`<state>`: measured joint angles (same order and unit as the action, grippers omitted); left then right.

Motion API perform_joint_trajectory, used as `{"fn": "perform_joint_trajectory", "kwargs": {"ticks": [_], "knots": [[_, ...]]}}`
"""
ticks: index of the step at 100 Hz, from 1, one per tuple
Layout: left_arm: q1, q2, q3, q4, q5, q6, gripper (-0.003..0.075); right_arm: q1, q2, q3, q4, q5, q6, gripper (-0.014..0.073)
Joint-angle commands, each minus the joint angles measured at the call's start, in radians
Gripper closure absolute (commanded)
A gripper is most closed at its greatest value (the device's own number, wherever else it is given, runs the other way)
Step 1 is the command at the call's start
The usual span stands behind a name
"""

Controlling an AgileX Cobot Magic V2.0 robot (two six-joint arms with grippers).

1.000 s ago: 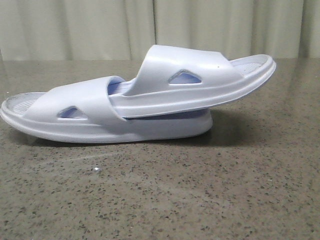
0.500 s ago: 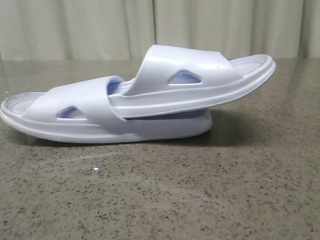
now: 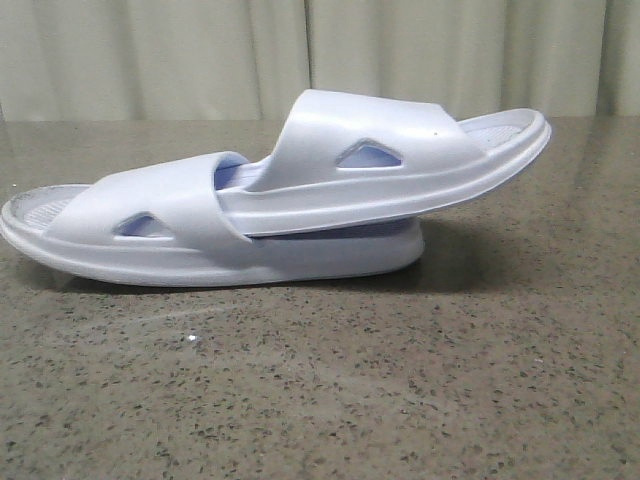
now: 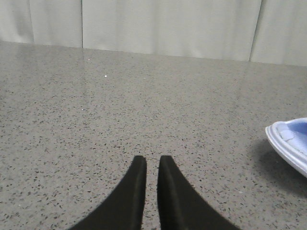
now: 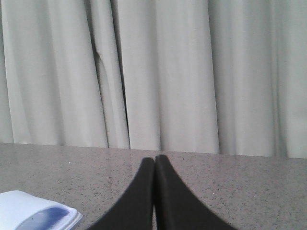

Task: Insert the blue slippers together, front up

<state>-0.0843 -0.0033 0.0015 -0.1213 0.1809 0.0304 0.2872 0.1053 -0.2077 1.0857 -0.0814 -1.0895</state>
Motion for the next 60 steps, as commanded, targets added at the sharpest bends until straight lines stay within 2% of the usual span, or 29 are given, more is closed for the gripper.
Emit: {"fn": "perform_joint_trajectory", "kwargs": {"ticks": [1, 41, 60], "knots": [[-0.009, -0.03, 0.009, -0.009, -0.083, -0.011, 0.0704, 0.004, 0.009, -0.024, -0.012, -0.04, -0.016, 0.0701], [-0.009, -0.03, 0.009, -0.009, -0.083, -0.011, 0.0704, 0.004, 0.009, -0.024, -0.012, -0.044, -0.016, 0.0701], [-0.009, -0.03, 0.009, -0.009, -0.083, -0.011, 0.0704, 0.004, 0.009, -0.022, 0.048, -0.027, -0.016, 0.0701]]}}
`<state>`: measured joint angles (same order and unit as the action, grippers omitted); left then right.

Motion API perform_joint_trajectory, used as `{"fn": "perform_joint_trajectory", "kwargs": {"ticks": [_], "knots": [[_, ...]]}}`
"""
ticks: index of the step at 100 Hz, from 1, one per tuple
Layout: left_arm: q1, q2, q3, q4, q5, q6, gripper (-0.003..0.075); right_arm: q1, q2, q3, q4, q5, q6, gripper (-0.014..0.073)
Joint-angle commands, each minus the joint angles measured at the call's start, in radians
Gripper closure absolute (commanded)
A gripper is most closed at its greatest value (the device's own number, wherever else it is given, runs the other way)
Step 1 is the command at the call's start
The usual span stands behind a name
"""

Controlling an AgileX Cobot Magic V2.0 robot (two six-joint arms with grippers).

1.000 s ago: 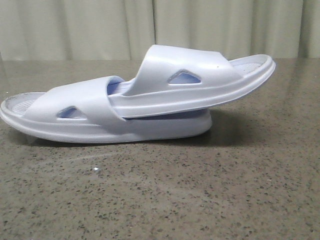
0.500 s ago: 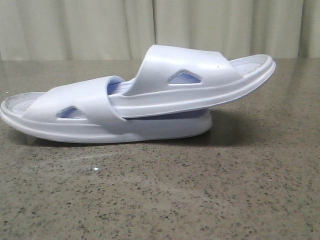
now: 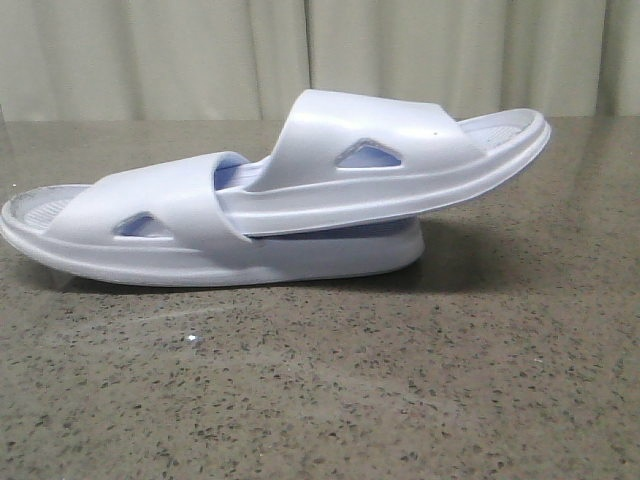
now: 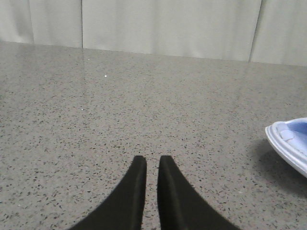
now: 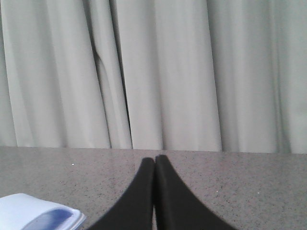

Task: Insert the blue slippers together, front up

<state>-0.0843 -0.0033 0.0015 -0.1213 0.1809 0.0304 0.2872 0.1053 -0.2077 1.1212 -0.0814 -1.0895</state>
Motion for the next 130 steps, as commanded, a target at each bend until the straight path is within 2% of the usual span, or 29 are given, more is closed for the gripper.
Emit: {"fn": "perform_joint_trajectory", "kwargs": {"ticks": [1, 7, 11, 26, 40, 47, 54, 79, 94, 130], "knots": [[-0.009, -0.03, 0.009, -0.009, -0.083, -0.011, 0.0704, 0.004, 0.009, -0.02, 0.013, -0.026, -0.016, 0.0701], [-0.009, -0.03, 0.009, -0.009, -0.083, -0.011, 0.0704, 0.004, 0.009, -0.014, -0.021, -0.022, 0.005, 0.0701], [-0.009, -0.03, 0.009, -0.009, -0.083, -0.011, 0.0704, 0.004, 0.009, -0.009, -0.104, -0.02, 0.076, 0.0701], [-0.009, -0.03, 0.009, -0.009, -0.083, -0.011, 0.0704, 0.004, 0.009, 0.005, -0.616, -0.02, 0.559, 0.0701], [-0.009, -0.03, 0.009, -0.009, -0.083, -0.011, 0.0704, 0.004, 0.009, 0.009, -0.964, -0.01, 0.836, 0.0701], [-0.009, -0.03, 0.009, -0.009, -0.083, -0.011, 0.0704, -0.01, 0.009, 0.009, -1.093, -0.01, 0.945, 0.0701], [-0.009, -0.03, 0.009, -0.009, -0.083, -0.011, 0.0704, -0.043, 0.009, 0.009, -1.145, -0.006, 1.018, 0.0701], [-0.009, -0.03, 0.009, -0.009, -0.083, -0.011, 0.0704, -0.185, 0.003, 0.088, -1.162, -0.009, 1.121, 0.0701], [-0.009, -0.03, 0.009, -0.009, -0.083, -0.011, 0.0704, -0.201, -0.045, 0.149, -1.215, -0.009, 1.184, 0.0701], [-0.009, -0.03, 0.009, -0.009, -0.083, -0.011, 0.0704, -0.202, -0.136, 0.238, -1.215, 0.002, 1.188, 0.0701]]}}
